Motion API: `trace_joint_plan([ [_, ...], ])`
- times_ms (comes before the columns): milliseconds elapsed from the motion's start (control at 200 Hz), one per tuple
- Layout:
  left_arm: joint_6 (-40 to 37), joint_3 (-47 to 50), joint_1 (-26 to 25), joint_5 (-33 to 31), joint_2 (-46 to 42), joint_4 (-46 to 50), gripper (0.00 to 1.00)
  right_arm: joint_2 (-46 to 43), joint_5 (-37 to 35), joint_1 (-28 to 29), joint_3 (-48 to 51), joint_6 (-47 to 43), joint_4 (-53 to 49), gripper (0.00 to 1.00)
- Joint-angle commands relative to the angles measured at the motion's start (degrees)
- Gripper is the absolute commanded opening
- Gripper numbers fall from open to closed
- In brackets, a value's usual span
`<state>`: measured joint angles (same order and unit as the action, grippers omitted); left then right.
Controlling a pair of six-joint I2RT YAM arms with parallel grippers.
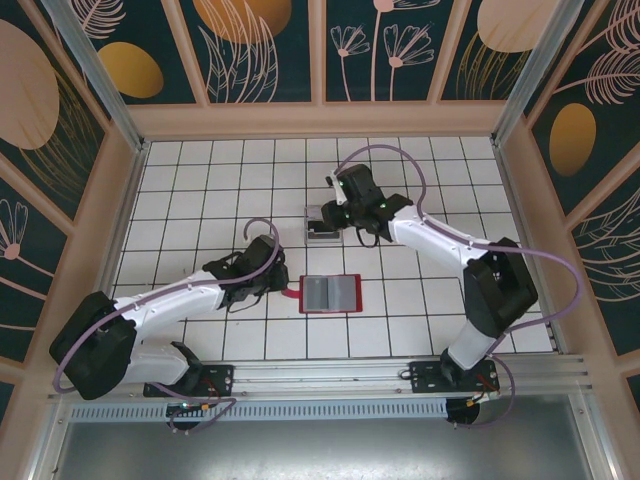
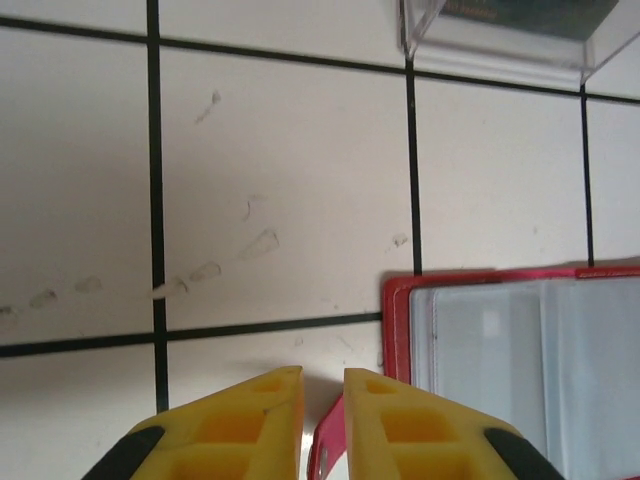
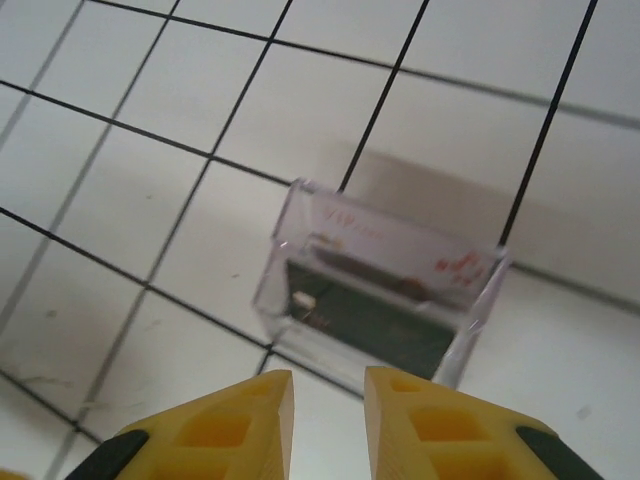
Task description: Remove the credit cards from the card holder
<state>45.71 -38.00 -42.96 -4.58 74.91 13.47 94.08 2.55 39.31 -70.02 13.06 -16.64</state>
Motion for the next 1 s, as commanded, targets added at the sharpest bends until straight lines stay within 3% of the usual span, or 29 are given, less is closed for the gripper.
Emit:
trace_joint_plan([
  [0, -3.65, -2.32, 1.12, 0.72, -0.70, -1.78, 0.19, -2.45, 0.59, 1.85, 1.49, 13.50, -1.47, 0.26],
  [235, -4.41, -2.53, 4.20, 0.12, -2.05, -2.92, 0.22, -3.94, 6.73, 6.12, 5.33, 22.79, -1.46, 0.26],
  [646, -6.44, -1.65, 11.33, 3.49, -3.90, -2.88, 0.24, -5.85, 9.75, 12.32, 14.52, 31.60, 1.08, 0.30],
  [996, -4.74, 0.11, 12.00, 6.52, -4.56, -6.66, 0.24, -2.78, 11.90, 15.39, 16.17, 35.09, 4.46, 0.34],
])
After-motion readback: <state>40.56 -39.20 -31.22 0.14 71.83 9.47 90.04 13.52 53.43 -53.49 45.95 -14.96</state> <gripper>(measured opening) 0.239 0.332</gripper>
